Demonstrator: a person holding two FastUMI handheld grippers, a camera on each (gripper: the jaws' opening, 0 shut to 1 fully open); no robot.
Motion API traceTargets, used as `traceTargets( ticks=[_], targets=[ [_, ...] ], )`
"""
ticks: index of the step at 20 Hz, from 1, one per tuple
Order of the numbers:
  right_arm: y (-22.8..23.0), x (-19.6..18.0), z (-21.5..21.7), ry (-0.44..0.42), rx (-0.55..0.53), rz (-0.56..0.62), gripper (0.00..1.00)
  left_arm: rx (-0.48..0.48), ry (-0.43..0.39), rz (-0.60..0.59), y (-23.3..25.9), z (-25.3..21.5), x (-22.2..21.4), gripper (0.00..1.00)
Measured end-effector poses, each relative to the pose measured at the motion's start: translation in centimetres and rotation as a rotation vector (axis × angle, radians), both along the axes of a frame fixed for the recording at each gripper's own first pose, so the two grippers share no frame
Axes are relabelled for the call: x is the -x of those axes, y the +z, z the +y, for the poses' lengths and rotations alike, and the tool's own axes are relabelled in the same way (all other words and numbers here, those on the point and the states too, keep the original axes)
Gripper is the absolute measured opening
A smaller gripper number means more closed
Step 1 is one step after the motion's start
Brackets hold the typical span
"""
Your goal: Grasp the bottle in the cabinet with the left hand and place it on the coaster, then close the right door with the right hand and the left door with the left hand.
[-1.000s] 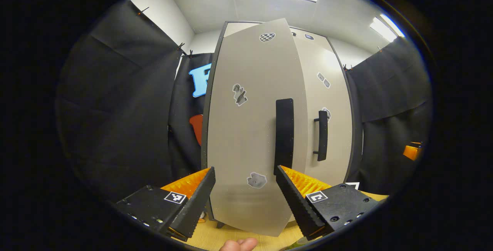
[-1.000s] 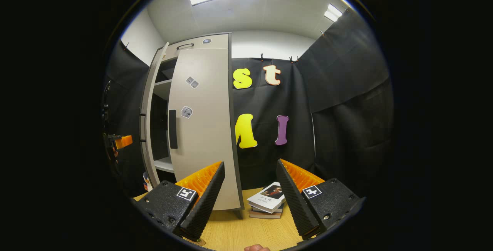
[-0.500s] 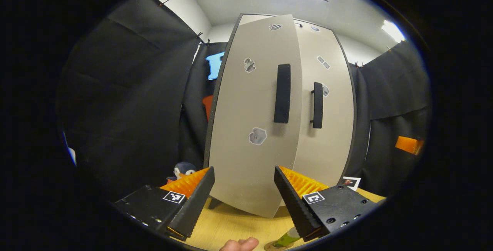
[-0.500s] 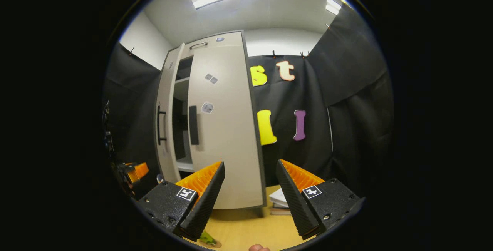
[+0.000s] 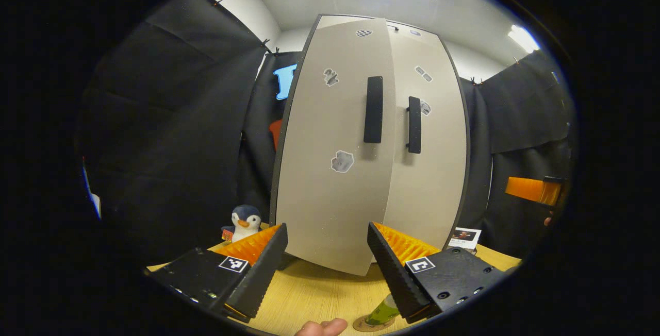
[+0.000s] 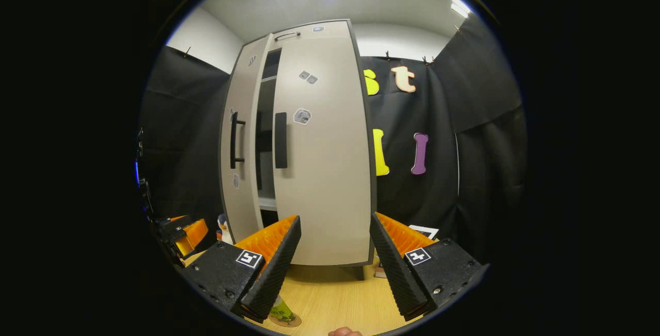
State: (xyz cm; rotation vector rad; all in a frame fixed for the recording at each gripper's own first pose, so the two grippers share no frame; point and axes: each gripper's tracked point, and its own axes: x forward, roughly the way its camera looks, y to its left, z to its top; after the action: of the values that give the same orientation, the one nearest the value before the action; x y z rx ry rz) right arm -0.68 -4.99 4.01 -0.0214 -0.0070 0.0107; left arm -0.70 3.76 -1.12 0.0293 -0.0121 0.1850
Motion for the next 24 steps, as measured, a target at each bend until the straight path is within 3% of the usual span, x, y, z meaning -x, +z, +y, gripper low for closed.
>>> traceTargets(
  ticks=[13, 14, 15, 24],
  targets=[
    [-0.3, -0.6, 1.2, 0.018, 0.005, 0.024, 0.83, -0.022, -0.026, 0.006, 0.1, -0.5, -0.1, 0.95],
    [-0.2, -0.7, 1.2, 0.017, 0.004, 0.024, 0.83, -0.024, -0.028, 0.007, 0.1, -0.5, -0.2, 0.99],
    [-0.3, -0.9, 1.2, 0.018, 0.001, 0.027, 0.83, -0.026, -0.031, 0.008, 0.2, -0.5, -0.2, 0.95],
    [-1.0, -2.0, 1.1, 0.023, -0.029, 0.050, 0.83, -0.022, -0.026, 0.025, -0.1, -0.5, -0.2, 0.95]
  ],
)
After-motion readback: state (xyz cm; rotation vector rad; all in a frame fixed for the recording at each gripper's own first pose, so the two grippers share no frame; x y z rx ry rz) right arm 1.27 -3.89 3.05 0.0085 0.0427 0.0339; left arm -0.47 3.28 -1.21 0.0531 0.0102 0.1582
